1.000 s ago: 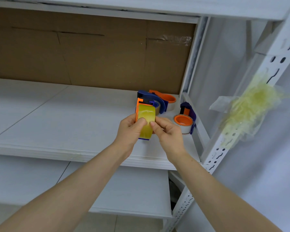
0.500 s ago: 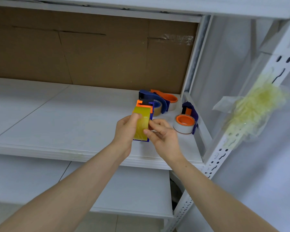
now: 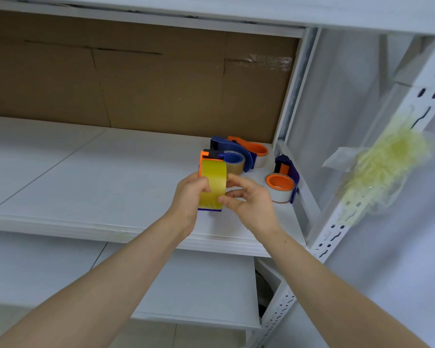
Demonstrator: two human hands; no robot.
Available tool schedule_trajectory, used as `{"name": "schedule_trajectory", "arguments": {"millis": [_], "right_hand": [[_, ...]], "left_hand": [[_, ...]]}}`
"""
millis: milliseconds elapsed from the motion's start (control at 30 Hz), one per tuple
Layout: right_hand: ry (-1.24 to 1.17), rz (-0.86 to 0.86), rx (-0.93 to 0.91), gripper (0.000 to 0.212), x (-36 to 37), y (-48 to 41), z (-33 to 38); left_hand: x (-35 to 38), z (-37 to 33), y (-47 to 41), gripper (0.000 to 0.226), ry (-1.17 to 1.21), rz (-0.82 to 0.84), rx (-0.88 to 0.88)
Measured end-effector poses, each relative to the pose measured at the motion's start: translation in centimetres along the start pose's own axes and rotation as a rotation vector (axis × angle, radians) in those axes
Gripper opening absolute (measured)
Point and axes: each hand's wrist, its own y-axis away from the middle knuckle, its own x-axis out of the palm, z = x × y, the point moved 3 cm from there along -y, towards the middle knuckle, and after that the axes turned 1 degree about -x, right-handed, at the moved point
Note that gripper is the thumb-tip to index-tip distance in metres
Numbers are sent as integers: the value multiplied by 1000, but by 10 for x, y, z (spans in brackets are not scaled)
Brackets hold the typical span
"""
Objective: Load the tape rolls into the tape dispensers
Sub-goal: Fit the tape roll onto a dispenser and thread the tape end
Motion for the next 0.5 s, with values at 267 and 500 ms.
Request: {"name": "schedule_trajectory", "arguments": {"millis": [267,500], "right_hand": [[335,36,-280,38,-12,-11,18],[698,73,-496,14,-17,-20,41]], "left_hand": [[0,4,4,54,-6,73,7],[0,5,3,41,-60,105,45]]}}
